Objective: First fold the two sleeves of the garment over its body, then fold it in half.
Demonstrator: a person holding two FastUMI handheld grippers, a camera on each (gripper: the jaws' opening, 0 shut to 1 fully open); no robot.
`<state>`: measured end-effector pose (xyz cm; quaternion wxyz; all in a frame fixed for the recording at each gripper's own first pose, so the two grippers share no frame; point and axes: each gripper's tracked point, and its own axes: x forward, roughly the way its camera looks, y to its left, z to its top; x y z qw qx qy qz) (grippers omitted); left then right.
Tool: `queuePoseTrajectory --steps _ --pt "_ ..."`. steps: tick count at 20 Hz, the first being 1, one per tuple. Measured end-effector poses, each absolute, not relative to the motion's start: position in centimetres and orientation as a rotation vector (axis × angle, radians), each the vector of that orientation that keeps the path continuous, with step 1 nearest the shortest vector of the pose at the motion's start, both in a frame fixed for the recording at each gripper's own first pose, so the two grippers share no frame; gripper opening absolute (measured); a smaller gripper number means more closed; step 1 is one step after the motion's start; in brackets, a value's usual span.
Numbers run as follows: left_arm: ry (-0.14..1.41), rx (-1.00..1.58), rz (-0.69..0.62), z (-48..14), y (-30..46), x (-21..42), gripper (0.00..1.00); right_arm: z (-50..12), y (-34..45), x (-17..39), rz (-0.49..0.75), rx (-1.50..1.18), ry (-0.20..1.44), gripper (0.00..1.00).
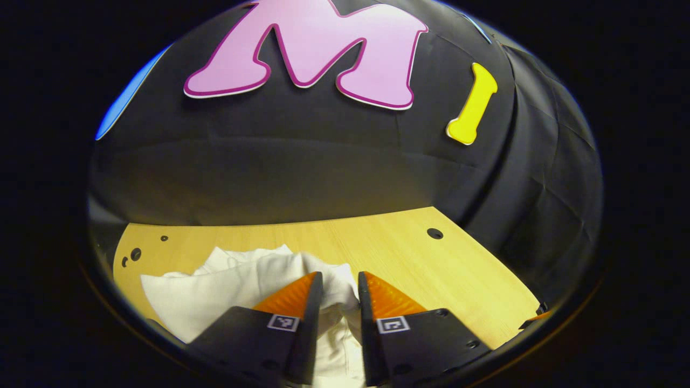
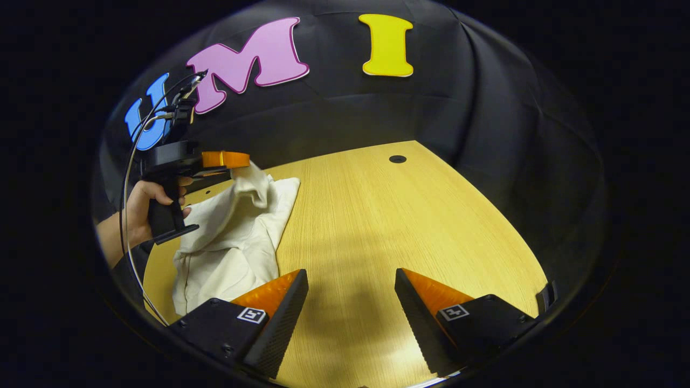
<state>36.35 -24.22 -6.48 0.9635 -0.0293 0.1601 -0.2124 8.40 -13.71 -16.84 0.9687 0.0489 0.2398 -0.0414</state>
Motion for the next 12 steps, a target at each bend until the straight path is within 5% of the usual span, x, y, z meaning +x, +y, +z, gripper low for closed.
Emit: queuePoseTrajectory --steps 4,12 --pt "0.298 -0.056 -0.437 -6.3 -22.9 34.7 0.92 -17.1 -11.8 9.7 -0.042 0.113 0.497 0.99" --pt "0.349 -0.093 -0.235 -9.2 -7.8 25.2 0.98 -18.5 -5.3 11.2 0.100 0.119 0.562 0.99"
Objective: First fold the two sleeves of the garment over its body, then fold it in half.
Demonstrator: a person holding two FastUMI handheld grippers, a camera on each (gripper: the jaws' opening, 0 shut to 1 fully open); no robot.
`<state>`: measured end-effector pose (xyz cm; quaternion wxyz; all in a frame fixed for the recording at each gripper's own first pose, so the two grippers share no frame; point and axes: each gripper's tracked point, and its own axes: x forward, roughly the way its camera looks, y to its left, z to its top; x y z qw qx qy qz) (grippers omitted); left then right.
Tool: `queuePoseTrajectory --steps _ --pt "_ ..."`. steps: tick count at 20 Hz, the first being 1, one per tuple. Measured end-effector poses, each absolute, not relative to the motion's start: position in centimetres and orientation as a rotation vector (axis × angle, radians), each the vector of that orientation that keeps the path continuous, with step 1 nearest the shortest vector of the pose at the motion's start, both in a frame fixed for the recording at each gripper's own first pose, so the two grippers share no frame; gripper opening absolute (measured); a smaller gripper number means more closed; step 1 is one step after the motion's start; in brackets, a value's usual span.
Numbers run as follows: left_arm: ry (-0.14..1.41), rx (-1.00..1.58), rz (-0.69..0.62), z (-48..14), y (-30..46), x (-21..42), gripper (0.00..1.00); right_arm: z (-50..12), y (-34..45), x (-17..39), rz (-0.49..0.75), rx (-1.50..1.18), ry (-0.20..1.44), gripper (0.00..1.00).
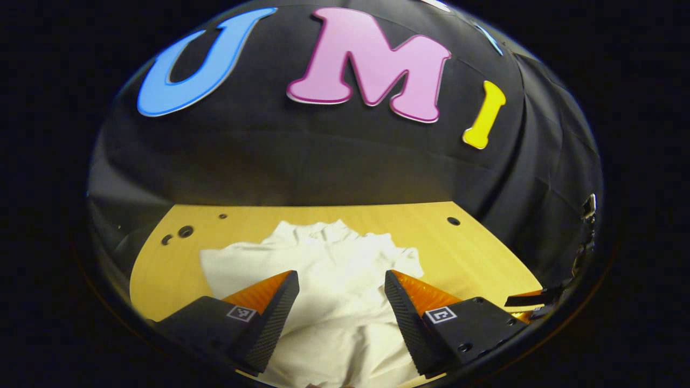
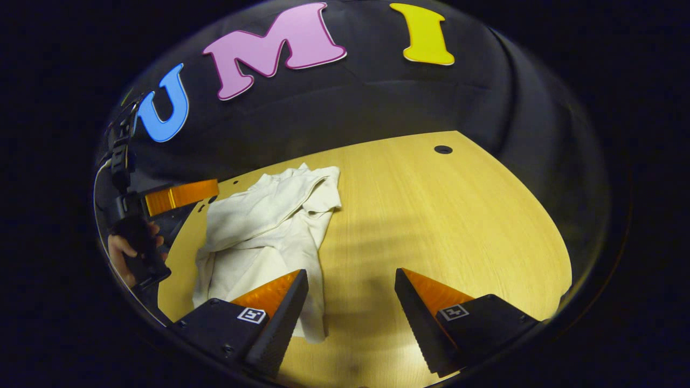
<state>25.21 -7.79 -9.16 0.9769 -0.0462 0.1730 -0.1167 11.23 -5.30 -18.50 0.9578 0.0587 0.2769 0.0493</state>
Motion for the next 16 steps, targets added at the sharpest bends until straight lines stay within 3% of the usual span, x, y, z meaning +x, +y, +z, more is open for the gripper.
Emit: queuePoseTrajectory --steps 7,16 --pt "0.519 -0.207 -0.041 -17.7 2.0 14.6 0.98 -21.7 -0.8 10.4 0.197 0.074 0.659 0.99" --pt "0.714 -0.196 -0.030 -25.8 1.3 9.0 0.98 -26.3 0.8 8.7 0.191 0.026 0.767 0.99"
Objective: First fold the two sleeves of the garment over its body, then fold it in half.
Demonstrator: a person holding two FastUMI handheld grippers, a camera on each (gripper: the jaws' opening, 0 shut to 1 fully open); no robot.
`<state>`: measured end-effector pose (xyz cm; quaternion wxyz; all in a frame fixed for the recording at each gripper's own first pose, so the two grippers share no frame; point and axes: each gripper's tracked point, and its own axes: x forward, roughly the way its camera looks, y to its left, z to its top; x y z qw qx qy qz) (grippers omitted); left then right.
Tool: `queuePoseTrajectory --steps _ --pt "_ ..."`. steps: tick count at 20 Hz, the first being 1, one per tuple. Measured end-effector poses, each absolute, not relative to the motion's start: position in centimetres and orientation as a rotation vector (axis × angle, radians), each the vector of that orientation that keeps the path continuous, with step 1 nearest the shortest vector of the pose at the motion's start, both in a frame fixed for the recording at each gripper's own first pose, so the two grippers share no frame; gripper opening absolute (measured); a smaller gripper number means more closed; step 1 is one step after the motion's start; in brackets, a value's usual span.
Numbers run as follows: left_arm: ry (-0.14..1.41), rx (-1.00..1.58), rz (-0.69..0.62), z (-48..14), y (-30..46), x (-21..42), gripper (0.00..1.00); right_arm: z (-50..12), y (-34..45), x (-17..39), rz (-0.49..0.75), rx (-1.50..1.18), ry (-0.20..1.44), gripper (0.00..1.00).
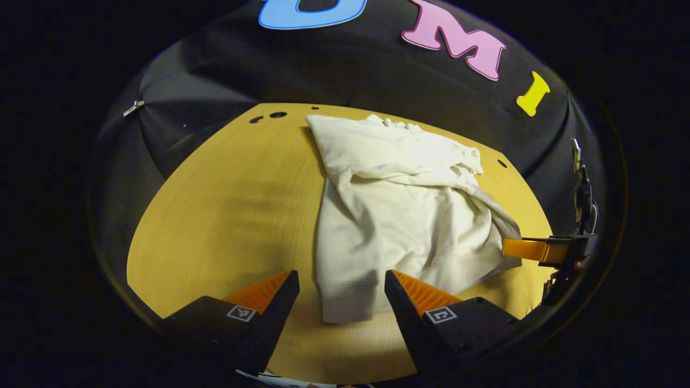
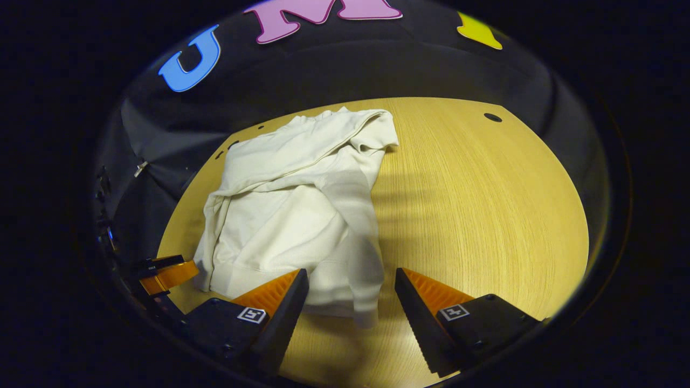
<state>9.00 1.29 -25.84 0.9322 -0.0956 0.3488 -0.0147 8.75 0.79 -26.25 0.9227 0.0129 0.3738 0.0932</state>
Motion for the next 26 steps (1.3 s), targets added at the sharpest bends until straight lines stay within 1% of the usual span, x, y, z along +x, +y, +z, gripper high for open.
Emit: queuePoseTrajectory --steps 4,6,8,10,11,12,14,15,16,17,18,19,20,21,22,23,24,26 --pt "0.752 -0.180 -0.049 -27.3 -0.2 9.4 0.98 -27.3 1.0 9.0 0.169 0.029 0.792 0.99" --pt "0.767 -0.134 -0.029 -28.1 -0.2 9.6 0.98 -28.2 0.9 8.9 0.155 0.029 0.820 0.99" --pt "0.765 -0.075 -0.006 -28.5 -0.2 9.7 1.00 -28.2 1.1 8.9 0.149 0.020 0.814 0.99" --pt "0.758 -0.072 0.011 -28.5 -0.6 9.6 1.00 -28.4 1.2 8.9 0.148 -0.002 0.813 0.99" --pt "0.749 -0.076 0.020 -28.5 -0.7 9.7 0.96 -28.4 1.2 8.9 0.143 -0.009 0.813 0.97" --pt "0.748 -0.081 0.021 -28.6 -0.8 9.8 0.96 -28.7 1.4 8.9 0.136 -0.011 0.820 0.95" --pt "0.743 -0.073 0.004 -28.6 -1.4 9.7 0.90 -28.9 1.2 8.8 0.095 -0.048 0.841 0.80" --pt "0.744 -0.060 -0.021 -28.8 -2.1 9.8 0.79 -29.0 1.5 8.7 0.090 -0.070 0.853 0.70" --pt "0.743 -0.053 -0.037 -28.5 -2.6 9.7 0.62 -29.2 2.4 8.6 0.110 -0.070 0.862 0.58" --pt "0.744 -0.039 -0.039 -28.4 -3.0 9.7 0.52 -29.2 2.8 8.5 0.107 -0.069 0.863 0.39" --pt "0.743 -0.026 -0.043 -28.4 -3.3 9.9 0.31 -29.2 3.4 8.7 0.126 -0.063 0.855 0.29" --pt "0.749 -0.009 -0.047 -28.3 -3.4 10.0 0.23 -29.2 3.7 8.6 0.159 -0.057 0.858 0.19" --pt "0.765 -0.021 -0.068 -28.3 -3.7 10.2 0.18 -29.2 4.2 8.3 0.205 -0.033 0.887 0.16" --pt "0.778 -0.038 -0.094 -28.1 -3.7 10.2 0.17 -29.1 4.2 8.4 0.225 -0.010 0.900 0.15" --pt "0.800 -0.067 -0.119 -28.1 -3.6 10.2 0.12 -29.1 4.1 8.4 0.235 0.015 0.910 0.13" --pt "0.807 -0.096 -0.131 -27.9 -3.5 10.2 0.10 -29.1 4.0 8.8 0.238 0.034 0.912 0.13" --pt "0.816 -0.113 -0.139 -27.9 -3.5 10.3 0.08 -28.8 3.9 8.6 0.235 0.035 0.910 0.09" --pt "0.827 -0.133 -0.133 -27.8 -3.4 10.3 0.07 -28.6 4.1 8.6 0.242 0.008 0.897 0.08"
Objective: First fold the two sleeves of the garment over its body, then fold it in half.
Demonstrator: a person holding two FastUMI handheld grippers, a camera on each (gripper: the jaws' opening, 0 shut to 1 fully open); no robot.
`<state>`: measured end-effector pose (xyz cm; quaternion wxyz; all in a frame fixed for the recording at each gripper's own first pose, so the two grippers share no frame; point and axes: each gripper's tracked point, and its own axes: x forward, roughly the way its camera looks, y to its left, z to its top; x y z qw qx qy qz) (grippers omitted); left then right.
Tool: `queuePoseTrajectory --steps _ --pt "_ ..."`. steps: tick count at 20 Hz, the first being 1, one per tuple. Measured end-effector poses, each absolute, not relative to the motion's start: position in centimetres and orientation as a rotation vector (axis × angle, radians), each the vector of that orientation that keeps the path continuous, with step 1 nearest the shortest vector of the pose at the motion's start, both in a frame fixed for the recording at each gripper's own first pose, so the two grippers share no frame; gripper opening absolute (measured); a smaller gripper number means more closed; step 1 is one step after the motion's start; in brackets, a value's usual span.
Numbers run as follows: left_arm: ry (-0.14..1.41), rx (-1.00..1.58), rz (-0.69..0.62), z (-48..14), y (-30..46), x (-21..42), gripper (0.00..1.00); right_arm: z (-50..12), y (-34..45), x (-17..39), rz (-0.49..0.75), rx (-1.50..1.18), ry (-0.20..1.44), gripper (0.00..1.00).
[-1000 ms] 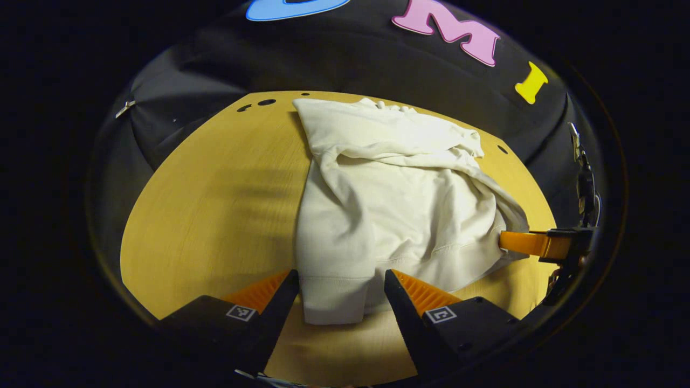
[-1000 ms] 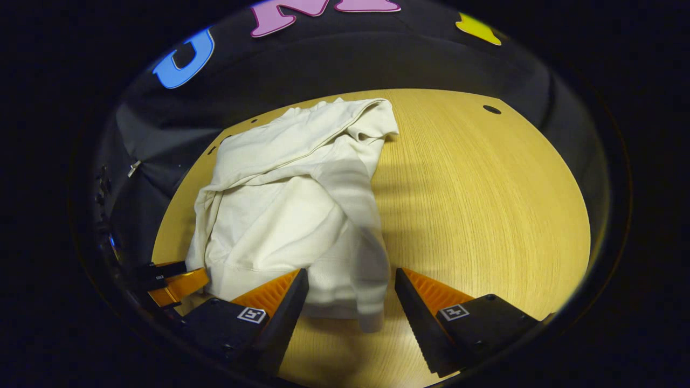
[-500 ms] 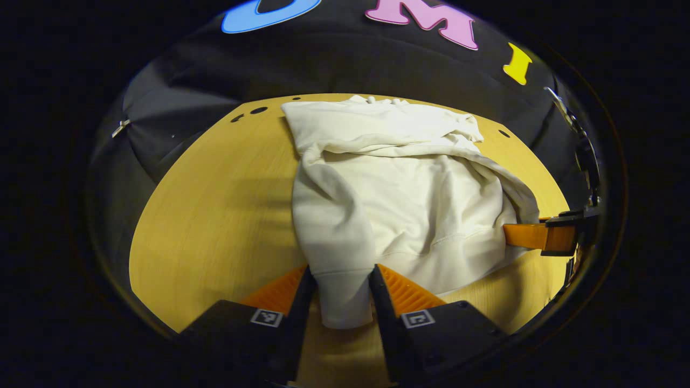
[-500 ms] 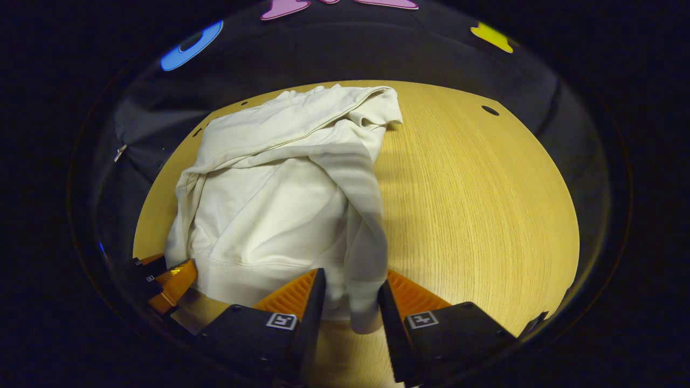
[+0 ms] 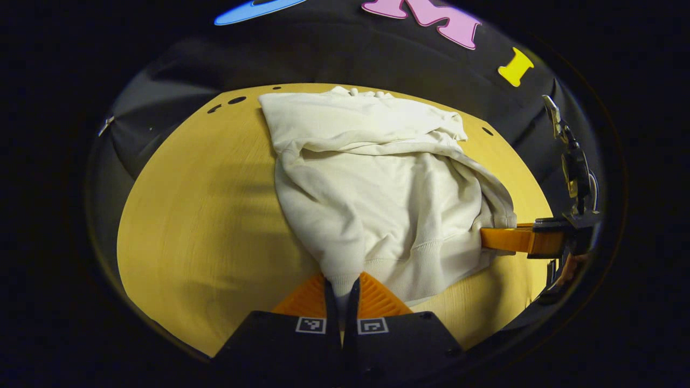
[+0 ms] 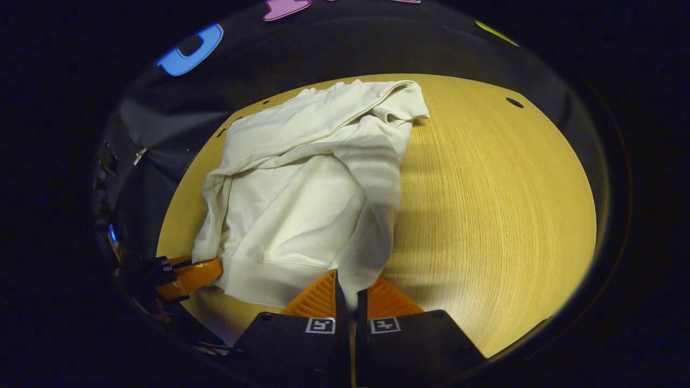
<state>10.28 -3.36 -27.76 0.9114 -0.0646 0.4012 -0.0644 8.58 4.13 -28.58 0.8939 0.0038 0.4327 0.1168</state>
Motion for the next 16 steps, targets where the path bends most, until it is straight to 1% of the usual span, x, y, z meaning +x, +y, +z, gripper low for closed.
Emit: queuePoseTrajectory --steps 4,9,11,13,16 --pt "0.815 -0.218 -0.120 -25.3 -3.2 10.4 0.07 -27.2 4.1 8.6 0.252 0.006 0.899 0.08" --pt "0.746 -0.270 -0.133 -19.7 -2.6 12.3 0.06 -23.3 6.2 10.4 0.296 0.063 0.854 0.08" --pt "0.718 -0.283 -0.137 -17.3 -2.4 13.7 0.06 -21.2 7.2 12.2 0.320 0.072 0.816 0.08" --pt "0.711 -0.274 -0.114 -14.9 -1.7 15.8 0.06 -18.5 8.3 14.8 0.333 0.084 0.769 0.08" --pt "0.675 -0.232 -0.120 -11.5 -1.0 19.9 0.06 -15.9 9.6 18.7 0.336 0.100 0.731 0.08"
